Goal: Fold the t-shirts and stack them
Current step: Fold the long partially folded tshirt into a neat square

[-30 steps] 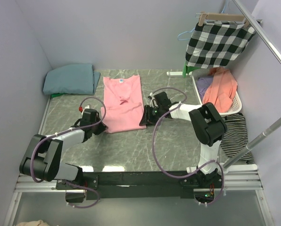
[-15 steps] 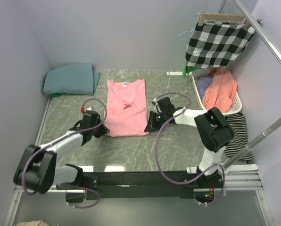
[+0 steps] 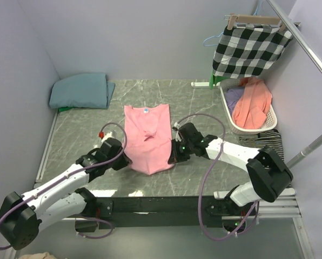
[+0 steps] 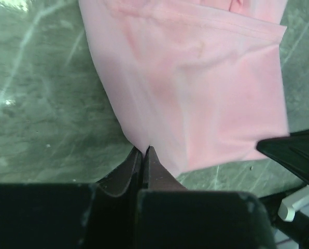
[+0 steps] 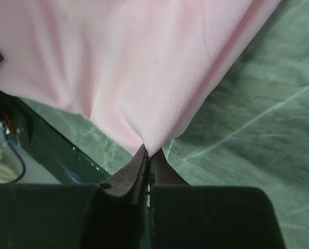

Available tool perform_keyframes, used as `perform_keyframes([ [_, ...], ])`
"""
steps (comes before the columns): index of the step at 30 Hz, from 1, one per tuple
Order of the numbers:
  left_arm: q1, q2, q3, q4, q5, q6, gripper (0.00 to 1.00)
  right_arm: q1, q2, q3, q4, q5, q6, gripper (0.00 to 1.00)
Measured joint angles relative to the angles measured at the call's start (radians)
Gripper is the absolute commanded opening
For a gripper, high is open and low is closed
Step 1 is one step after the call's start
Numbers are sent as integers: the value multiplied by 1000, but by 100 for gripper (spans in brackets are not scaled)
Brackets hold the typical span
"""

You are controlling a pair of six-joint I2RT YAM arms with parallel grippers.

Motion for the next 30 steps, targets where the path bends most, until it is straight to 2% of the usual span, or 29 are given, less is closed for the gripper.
perform_keyframes([
  [11,11,253,314,-34,-127,54,1,-59,58,340,-115,106,-94,0],
  [19,183,381,382,44,-105,133,1,-150,257,545,-165,87,-159,0],
  [30,332,715,632,163,-42,238,1,-236,563,914,-250,11,-212,0],
])
